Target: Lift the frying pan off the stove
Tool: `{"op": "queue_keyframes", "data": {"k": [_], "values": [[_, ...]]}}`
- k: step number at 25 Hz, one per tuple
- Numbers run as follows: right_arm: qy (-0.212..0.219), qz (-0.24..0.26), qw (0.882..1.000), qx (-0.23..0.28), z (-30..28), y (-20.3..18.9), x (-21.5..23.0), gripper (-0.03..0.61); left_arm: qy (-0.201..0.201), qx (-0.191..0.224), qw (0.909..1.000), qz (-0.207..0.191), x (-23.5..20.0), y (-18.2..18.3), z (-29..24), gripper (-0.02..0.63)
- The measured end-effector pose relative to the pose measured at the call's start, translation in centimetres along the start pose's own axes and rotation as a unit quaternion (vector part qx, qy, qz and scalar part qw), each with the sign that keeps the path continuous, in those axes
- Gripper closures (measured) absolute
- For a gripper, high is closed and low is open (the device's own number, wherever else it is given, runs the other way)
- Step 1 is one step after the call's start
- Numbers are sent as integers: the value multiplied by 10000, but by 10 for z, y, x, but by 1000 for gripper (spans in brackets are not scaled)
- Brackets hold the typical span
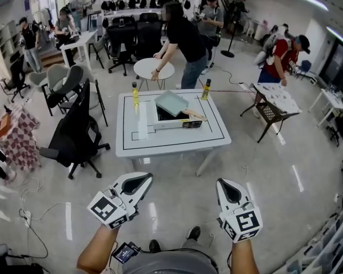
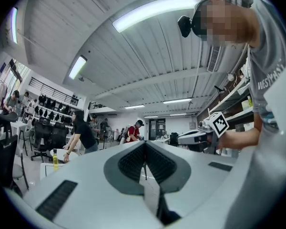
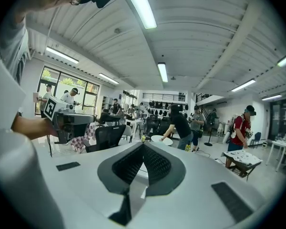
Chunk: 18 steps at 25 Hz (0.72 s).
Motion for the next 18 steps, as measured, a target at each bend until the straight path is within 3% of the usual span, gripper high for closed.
{"op": "queue_keyframes", "data": {"k": [18], "values": [[783,-237,9965,139,-111,-25,140,566,790,-411,9960,-34,-34,-18,-134,617]]}}
Point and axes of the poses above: the fingertips, and each gripper's own axes: z backward along the fingers, x to its right, y out of its top, the point moved 10 cm from there along z, backward along the fingers, and after that the axes turned 13 degrees about -y, right-handed, at the moved point
